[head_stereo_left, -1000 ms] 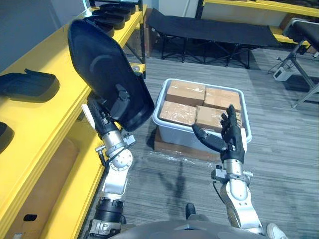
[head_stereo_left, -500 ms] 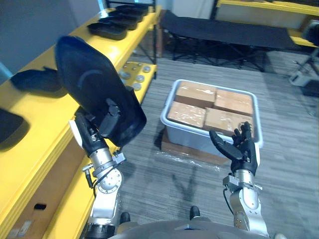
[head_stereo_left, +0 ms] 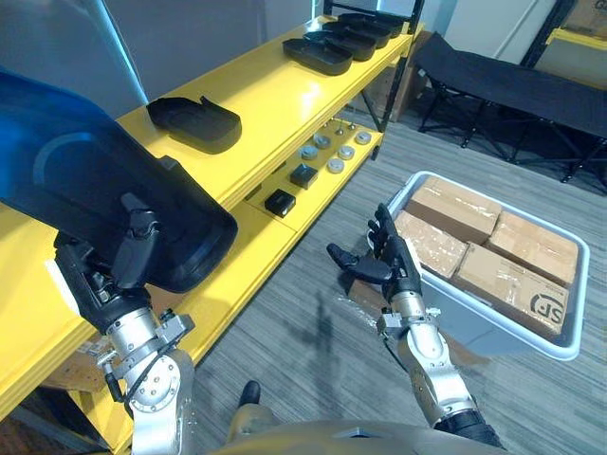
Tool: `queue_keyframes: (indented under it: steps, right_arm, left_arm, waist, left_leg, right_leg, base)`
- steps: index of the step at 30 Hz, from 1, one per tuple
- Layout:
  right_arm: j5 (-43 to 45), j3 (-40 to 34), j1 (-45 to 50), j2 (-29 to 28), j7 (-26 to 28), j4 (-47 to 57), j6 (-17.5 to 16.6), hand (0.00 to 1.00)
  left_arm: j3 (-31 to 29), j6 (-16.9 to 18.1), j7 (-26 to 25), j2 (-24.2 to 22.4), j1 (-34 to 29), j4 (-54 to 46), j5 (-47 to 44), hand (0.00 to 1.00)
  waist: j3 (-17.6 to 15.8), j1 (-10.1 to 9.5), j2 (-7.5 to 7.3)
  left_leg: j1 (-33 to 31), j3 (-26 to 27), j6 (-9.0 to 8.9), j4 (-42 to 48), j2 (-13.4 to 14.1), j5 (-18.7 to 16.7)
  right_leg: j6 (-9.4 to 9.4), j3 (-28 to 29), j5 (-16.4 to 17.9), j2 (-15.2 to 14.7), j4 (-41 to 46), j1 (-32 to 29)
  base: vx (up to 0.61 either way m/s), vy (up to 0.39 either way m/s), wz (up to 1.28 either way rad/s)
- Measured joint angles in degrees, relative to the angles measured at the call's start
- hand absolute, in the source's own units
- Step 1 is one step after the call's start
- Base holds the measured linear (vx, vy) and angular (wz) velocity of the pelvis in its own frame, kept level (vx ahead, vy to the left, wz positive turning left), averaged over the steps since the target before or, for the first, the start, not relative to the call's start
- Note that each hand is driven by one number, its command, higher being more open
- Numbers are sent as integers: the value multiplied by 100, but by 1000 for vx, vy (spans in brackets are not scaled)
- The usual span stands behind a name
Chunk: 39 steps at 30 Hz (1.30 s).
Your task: Walk over and take three plastic housings, then place them on the shelf
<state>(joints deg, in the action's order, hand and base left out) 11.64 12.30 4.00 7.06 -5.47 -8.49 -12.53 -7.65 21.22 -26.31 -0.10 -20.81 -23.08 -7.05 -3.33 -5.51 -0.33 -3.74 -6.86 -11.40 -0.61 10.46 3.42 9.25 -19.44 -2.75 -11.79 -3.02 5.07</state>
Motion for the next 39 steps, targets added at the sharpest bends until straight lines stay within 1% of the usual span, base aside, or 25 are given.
queue_keyframes:
  steps: [1,2,3,4,5,6,9,10,11,12,13,14,15,16,19,20,21,24,28,31,33,35,37,38,39]
  right_arm:
    - [0,5,10,0,7,0,37,100]
    - [0,19,33,-3,12,0,109,100]
    - [2,2,97,-5,8,13,121,100]
    - [2,-19,132,-9,5,25,121,100]
    - [-3,-68,266,-15,-14,38,131,100]
    - [-15,-134,332,20,-23,40,134,100]
    - [-117,-189,369,44,-26,76,134,100]
    - [-119,-187,371,29,-25,95,134,100]
    - [-117,-189,394,7,-24,174,137,100]
    - [-110,-223,501,-24,-24,398,136,100]
    - [-117,-259,579,-29,-28,533,133,100]
    - [-121,-295,639,-31,-36,626,128,100]
    - [-120,-350,713,-35,-59,725,93,100]
    - [-119,-438,740,-58,-58,766,67,100]
    - [-118,-532,755,-76,18,764,65,100]
    - [-118,-522,753,-73,46,759,51,100]
    - [-122,-503,734,-61,99,741,18,100]
    - [-203,-381,606,15,269,694,-104,100]
    - [-187,-257,595,97,454,694,-273,100]
    - [-161,-263,497,178,527,695,-314,100]
    - [-162,-269,393,207,521,695,-345,100]
    - [-165,-275,399,196,511,696,-473,100]
    - [-164,-276,401,167,508,711,-575,100]
    - [-167,-312,415,150,480,768,-579,100]
    - [-171,-336,504,147,423,895,-579,100]
  left_arm:
    - [-2,0,30,2,0,0,-46,0]
    - [5,0,65,3,3,0,-161,0]
    - [16,-7,126,3,32,0,-188,0]
    - [28,-11,157,4,47,0,-188,0]
    - [108,-13,268,19,78,0,-184,0]
    - [162,-13,310,9,60,1,-184,0]
    - [202,-13,288,10,58,1,-183,0]
    - [208,-13,288,10,56,1,-183,0]
    - [217,-13,289,13,59,1,-184,0]
    - [241,-13,337,26,77,17,-181,0]
    - [269,-13,385,42,82,22,-176,0]
    - [302,-13,428,66,100,35,-176,0]
    - [367,-13,501,112,154,53,-160,0]
    - [454,-13,592,168,261,65,-158,0]
    - [636,-13,779,256,376,67,-152,0]
    - [673,-13,804,270,383,67,-151,0]
    - [678,-13,804,278,403,67,-148,0]
    - [661,-13,665,281,466,67,-153,0]
    - [663,-16,505,282,476,67,-155,0]
    - [570,-15,329,278,480,67,-155,0]
    - [442,-15,204,257,436,67,-156,0]
    - [428,-15,132,248,418,64,-154,0]
    - [408,-16,205,208,305,10,-154,0]
    - [387,-17,317,217,193,-52,-155,0]
    - [379,-20,439,228,142,-65,-156,0]
  waist:
    - [-8,7,2]
    - [-15,51,6]
    - [-24,147,9]
    - [-31,167,8]
    - [-55,198,-10]
    - [-84,197,5]
    - [-106,104,43]
    - [-108,96,42]
    - [-117,106,45]
    - [-150,167,31]
    - [-157,249,19]
    - [-161,292,12]
    - [-168,301,-2]
    - [-183,288,-22]
    - [-199,294,-25]
    - [-207,296,-25]
    - [-216,292,-22]
    - [-298,272,4]
    - [-477,303,-16]
    - [-738,264,-24]
    - [-963,239,-4]
    - [-1035,234,1]
    - [-1091,234,-43]
    - [-1119,203,-94]
    - [-1104,166,-63]
  left_leg:
    - [-16,-4,15,62,1,-27]
    - [-92,-5,41,210,-6,-48]
    - [-256,2,68,347,-24,-31]
    - [-300,28,97,372,-28,-10]
    - [-392,260,287,377,-38,89]
    - [-384,357,357,261,-44,204]
    - [-363,348,374,-133,-112,484]
    - [-368,347,390,-185,-126,520]
    - [-373,319,425,-244,-154,575]
    - [-371,149,456,-266,-272,620]
    - [-371,10,430,-264,-361,642]
    - [-367,-77,417,-266,-417,656]
    - [-362,-165,372,-272,-468,689]
    - [-368,-237,331,-282,-486,740]
    - [-302,-252,338,-358,-479,805]
    - [-267,-216,337,-381,-473,811]
    - [-265,-134,337,-375,-463,810]
    - [-280,88,349,-366,-408,800]
    - [-348,141,384,-294,-399,748]
    - [-647,140,383,340,-401,449]
    - [-883,155,384,1115,-405,32]
    - [-1014,222,408,1620,-412,-258]
    - [-1215,400,529,2447,-409,-718]
    - [-1394,673,764,3152,-403,-1042]
    - [-1387,1084,942,3551,-441,-1337]
  right_leg:
    - [-1,-2,28,-1,42,19]
    - [-22,-52,82,-8,126,32]
    - [-11,-227,132,-22,181,67]
    - [-11,-300,144,-28,193,86]
    - [20,-578,197,-67,222,180]
    - [48,-733,259,-107,300,237]
    - [84,-874,492,-219,563,157]
    - [76,-851,560,-234,647,116]
    - [84,-737,725,-246,823,52]
    - [21,-228,1107,-225,1235,-74]
    - [-40,23,1325,-209,1471,-119]
    - [-60,129,1434,-210,1598,-146]
    - [-131,225,1537,-219,1744,-161]
    - [-116,217,1588,-222,1805,-151]
    - [-90,97,1581,-223,1760,-60]
    - [-65,106,1563,-228,1729,-44]
    - [6,157,1517,-229,1663,-61]
    - [34,356,1392,-214,1545,-191]
    - [61,409,1374,-213,1555,-262]
    - [16,455,1411,-224,1769,-385]
    - [6,528,1563,-253,2042,-409]
    - [-15,524,1736,-312,2228,-371]
    - [-14,476,1941,-418,2402,-216]
    - [-89,436,2010,-518,2378,-60]
    - [-211,387,2079,-544,2341,137]
  base:
    - [-1,9,9]
    - [-1,8,36]
    - [-21,7,46]
    - [-27,7,88]
    - [-17,5,96]
    - [-3,8,96]
    - [-8,14,51]
    - [-7,3,47]
    - [2,-26,59]
    - [8,-60,76]
    - [8,-71,79]
    - [6,-70,65]
    - [12,-75,53]
    - [11,-81,43]
    - [3,-39,13]
    - [-8,-15,-15]
    - [-32,7,-31]
    - [-42,22,-34]
    - [-45,13,-10]
    - [-53,15,-6]
    - [-56,18,-10]
    - [-19,38,2]
    - [36,96,14]
    - [123,183,18]
    - [236,207,35]
